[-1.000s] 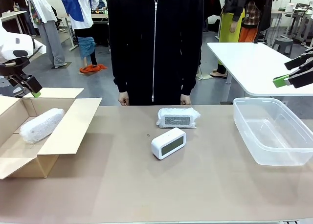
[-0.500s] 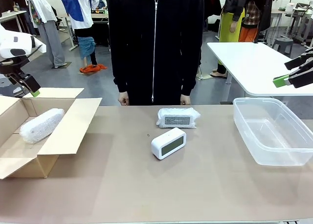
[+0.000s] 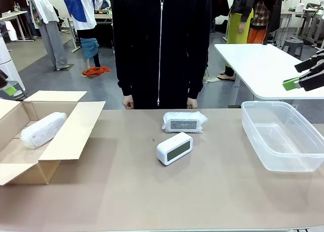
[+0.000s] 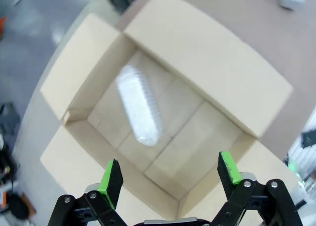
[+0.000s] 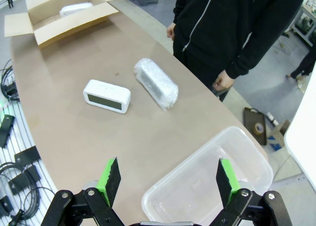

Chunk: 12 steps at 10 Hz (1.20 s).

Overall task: Separate and place wrapped and unwrapped clocks.
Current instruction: Pick up the Digital clock indicated by the person.

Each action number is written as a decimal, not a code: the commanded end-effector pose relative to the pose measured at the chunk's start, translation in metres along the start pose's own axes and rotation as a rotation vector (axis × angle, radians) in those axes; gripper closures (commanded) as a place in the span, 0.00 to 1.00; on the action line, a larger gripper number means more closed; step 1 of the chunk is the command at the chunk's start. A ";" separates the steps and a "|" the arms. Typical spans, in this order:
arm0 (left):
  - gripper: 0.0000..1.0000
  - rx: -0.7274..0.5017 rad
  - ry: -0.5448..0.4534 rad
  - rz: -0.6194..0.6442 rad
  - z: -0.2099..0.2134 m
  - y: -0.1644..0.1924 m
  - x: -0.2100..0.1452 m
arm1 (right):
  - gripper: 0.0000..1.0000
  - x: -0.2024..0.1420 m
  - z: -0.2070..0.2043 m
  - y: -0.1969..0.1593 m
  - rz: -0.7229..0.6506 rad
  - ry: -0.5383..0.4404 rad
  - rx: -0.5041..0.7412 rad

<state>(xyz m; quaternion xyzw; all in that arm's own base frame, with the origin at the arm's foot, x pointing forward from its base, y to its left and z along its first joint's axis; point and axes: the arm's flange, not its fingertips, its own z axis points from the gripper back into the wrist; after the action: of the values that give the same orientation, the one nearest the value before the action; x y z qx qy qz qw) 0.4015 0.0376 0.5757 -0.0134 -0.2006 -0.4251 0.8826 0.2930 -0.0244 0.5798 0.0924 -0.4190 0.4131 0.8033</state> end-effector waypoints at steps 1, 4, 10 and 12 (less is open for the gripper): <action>0.00 -0.161 -0.083 -0.103 0.015 0.012 -0.015 | 0.00 0.000 -0.002 0.000 -0.007 -0.009 0.016; 0.00 -0.219 -0.238 -0.260 0.032 0.029 -0.038 | 0.00 0.000 -0.002 0.000 -0.007 -0.009 0.016; 0.00 -0.178 -0.349 -0.312 0.020 0.089 -0.067 | 0.00 0.000 -0.002 0.000 -0.007 -0.009 0.016; 0.00 -0.202 -0.361 -0.334 0.018 0.086 -0.065 | 0.00 0.000 -0.002 0.000 -0.007 -0.009 0.016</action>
<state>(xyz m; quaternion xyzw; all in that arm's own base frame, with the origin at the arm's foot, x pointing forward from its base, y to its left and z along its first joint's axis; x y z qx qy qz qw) 0.4220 0.1477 0.5735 -0.1332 -0.3052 -0.5575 0.7604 0.2930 -0.0245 0.5798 0.0924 -0.4191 0.4130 0.8033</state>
